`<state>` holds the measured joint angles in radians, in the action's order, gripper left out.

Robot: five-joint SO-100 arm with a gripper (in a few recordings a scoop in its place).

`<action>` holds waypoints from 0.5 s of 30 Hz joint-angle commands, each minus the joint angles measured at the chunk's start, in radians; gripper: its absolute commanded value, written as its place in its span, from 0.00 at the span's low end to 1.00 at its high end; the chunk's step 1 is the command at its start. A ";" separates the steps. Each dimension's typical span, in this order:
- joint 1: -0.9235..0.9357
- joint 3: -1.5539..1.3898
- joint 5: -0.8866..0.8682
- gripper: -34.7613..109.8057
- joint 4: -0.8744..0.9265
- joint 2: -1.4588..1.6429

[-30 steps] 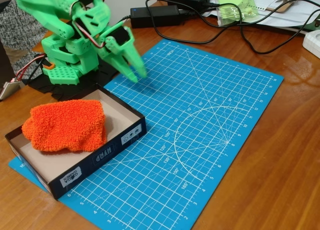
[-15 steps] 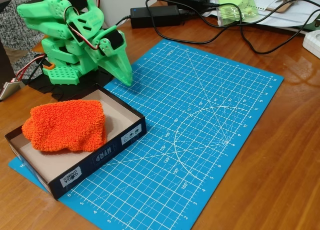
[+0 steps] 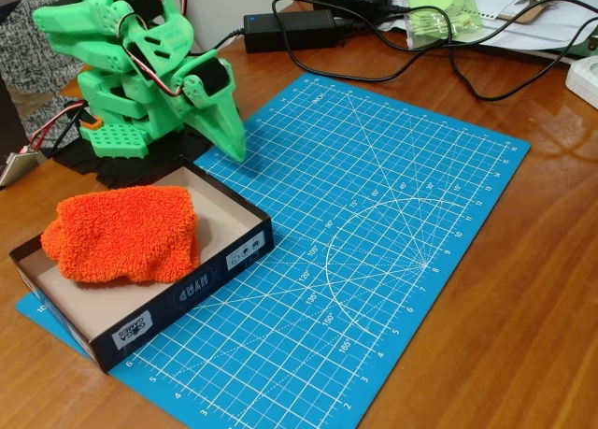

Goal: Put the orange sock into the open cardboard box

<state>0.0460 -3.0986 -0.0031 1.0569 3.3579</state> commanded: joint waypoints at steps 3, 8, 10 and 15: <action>0.035 0.009 -0.037 0.24 0.006 0.021; 0.034 0.009 -0.035 0.24 0.006 0.021; 0.034 0.009 -0.035 0.24 0.006 0.021; 0.025 0.009 -0.025 0.24 0.009 0.021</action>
<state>0.0660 -3.0986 -0.0261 1.0600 3.3579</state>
